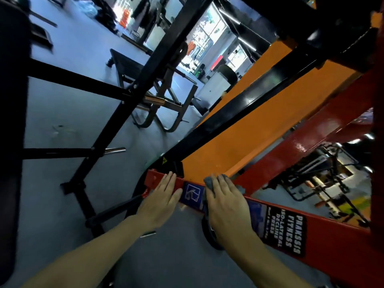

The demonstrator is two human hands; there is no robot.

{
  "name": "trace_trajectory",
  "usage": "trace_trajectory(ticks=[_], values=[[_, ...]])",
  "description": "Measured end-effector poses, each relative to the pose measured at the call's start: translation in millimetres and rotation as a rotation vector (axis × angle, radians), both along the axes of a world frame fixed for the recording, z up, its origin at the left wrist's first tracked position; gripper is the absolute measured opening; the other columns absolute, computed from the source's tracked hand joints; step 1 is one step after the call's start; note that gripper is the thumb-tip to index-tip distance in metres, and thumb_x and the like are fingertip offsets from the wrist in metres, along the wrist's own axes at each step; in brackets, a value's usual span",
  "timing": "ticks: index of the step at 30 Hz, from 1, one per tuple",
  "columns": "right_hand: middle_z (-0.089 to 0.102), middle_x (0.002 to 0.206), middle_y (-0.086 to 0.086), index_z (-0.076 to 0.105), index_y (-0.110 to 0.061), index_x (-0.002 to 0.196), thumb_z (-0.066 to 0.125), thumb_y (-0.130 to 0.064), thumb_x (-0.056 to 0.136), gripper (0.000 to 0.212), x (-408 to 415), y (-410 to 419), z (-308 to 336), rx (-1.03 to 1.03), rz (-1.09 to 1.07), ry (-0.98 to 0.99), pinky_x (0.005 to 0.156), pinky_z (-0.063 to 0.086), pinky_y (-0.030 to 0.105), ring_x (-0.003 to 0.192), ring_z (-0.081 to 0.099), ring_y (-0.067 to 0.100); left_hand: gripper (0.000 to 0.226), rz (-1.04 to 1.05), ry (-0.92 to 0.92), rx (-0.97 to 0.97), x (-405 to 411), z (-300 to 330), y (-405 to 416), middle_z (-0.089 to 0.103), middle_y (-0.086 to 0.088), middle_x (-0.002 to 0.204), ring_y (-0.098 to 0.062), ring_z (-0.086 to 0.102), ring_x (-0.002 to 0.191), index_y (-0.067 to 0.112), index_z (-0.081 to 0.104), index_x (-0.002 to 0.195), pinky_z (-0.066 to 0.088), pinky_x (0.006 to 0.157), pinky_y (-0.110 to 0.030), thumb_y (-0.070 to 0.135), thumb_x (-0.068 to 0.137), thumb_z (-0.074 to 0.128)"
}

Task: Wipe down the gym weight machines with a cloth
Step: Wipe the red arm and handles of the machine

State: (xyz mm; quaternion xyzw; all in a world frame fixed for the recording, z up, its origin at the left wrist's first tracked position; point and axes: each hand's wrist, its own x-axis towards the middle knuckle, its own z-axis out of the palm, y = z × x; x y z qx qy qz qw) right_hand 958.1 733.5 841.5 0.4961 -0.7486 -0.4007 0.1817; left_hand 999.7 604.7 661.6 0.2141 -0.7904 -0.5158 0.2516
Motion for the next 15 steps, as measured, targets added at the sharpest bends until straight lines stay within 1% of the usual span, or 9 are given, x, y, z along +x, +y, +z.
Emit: trace_trajectory(ticks=[2, 5, 7, 8, 9, 10, 11, 13, 15], values=[[0.002, 0.168, 0.017, 0.017, -0.009, 0.16, 0.033, -0.033, 0.109, 0.059, -4.2, -9.5, -9.7, 0.022, 0.043, -0.128, 0.127, 0.0, 0.044, 0.156, 0.001, 0.03, 0.068, 0.057, -0.024, 0.076, 18.7, 6.1, -7.4, -0.002, 0.012, 0.167, -0.007, -0.002, 0.156, 0.021, 0.004, 0.163, 0.005, 0.125, -0.029, 0.053, 0.106, 0.023], [0.032, 0.161, 0.01, 0.041, -0.012, 0.149, 0.044, -0.024, 0.105, 0.046, -8.5, -29.8, -31.1, -0.007, -0.005, -0.453, 0.125, 0.005, 0.043, 0.153, 0.017, 0.028, 0.075, 0.16, 0.015, 0.312, 55.5, 15.2, -17.3, 0.012, 0.008, 0.168, -0.01, 0.011, 0.155, 0.019, 0.016, 0.162, 0.007, 0.124, -0.029, 0.062, 0.101, 0.023], [0.055, 0.138, 0.009, 0.054, -0.014, 0.135, 0.038, -0.024, 0.108, 0.033, 4.9, -48.2, -47.9, -0.228, -0.158, -0.93, 0.111, 0.032, 0.043, 0.139, 0.043, 0.03, 0.087, 0.239, 0.137, 0.555, 79.3, 24.0, -21.7, 0.035, -0.001, 0.162, -0.019, 0.033, 0.149, 0.013, 0.036, 0.157, 0.019, 0.126, -0.037, 0.074, 0.095, 0.033], [0.065, 0.118, 0.01, 0.059, -0.012, 0.126, 0.035, -0.025, 0.11, 0.031, 24.3, -56.8, -53.2, -0.366, -0.262, -1.259, 0.09, 0.044, 0.034, 0.116, 0.062, 0.028, 0.091, 0.304, 0.192, 0.667, 95.4, 26.7, -23.8, 0.044, 0.0, 0.155, -0.019, 0.043, 0.142, 0.014, 0.044, 0.152, 0.027, 0.123, -0.041, 0.079, 0.09, 0.036], [0.069, 0.098, 0.009, 0.062, -0.01, 0.119, 0.035, -0.025, 0.111, 0.032, 44.1, -63.7, -53.3, -0.506, -0.374, -1.561, 0.072, 0.047, 0.027, 0.089, 0.07, 0.022, 0.084, 0.365, 0.238, 0.753, 109.5, 29.8, -24.9, 0.05, 0.002, 0.148, -0.018, 0.051, 0.133, 0.016, 0.05, 0.148, 0.035, 0.118, -0.041, 0.077, 0.091, 0.037], [0.072, 0.088, 0.008, 0.064, -0.007, 0.115, 0.036, -0.025, 0.111, 0.034, 62.3, -70.4, -55.8, -0.62, -0.494, -1.825, 0.063, 0.05, 0.025, 0.074, 0.071, 0.018, 0.071, 0.421, 0.27, 0.832, 126.2, 34.5, -24.6, 0.054, 0.003, 0.14, -0.018, 0.056, 0.123, 0.017, 0.053, 0.143, 0.043, 0.11, -0.04, 0.068, 0.097, 0.037], [0.075, 0.092, 0.009, 0.066, -0.006, 0.117, 0.038, -0.026, 0.11, 0.036, 80.6, -75.0, -58.0, -0.664, -0.61, -2.047, 0.066, 0.056, 0.029, 0.078, 0.072, 0.019, 0.058, 0.456, 0.29, 0.908, 142.8, 38.4, -23.9, 0.06, -0.001, 0.134, -0.021, 0.061, 0.116, 0.018, 0.058, 0.134, 0.049, 0.102, -0.039, 0.061, 0.102, 0.038], [0.073, 0.115, 0.016, 0.065, -0.005, 0.126, 0.041, -0.035, 0.108, 0.043, 117.2, -83.8, -60.0, -0.647, -0.749, -2.319, 0.082, 0.058, 0.04, 0.106, 0.07, 0.031, 0.067, 0.504, 0.347, 1.007, 173.9, 41.8, -21.0, 0.068, -0.011, 0.129, -0.031, 0.065, 0.115, 0.011, 0.065, 0.128, 0.054, 0.095, -0.042, 0.067, 0.095, 0.05], [0.069, 0.125, 0.019, 0.065, -0.002, 0.127, 0.042, -0.037, 0.107, 0.047, 153.1, -87.9, -63.0, -0.564, -0.792, -2.495, 0.086, 0.057, 0.044, 0.115, 0.065, 0.035, 0.079, 0.612, 0.401, 0.997, 212.6, 42.8, -10.1, 0.073, -0.013, 0.12, -0.032, 0.068, 0.111, 0.012, 0.069, 0.122, 0.056, 0.097, -0.049, 0.076, 0.076, 0.067]])
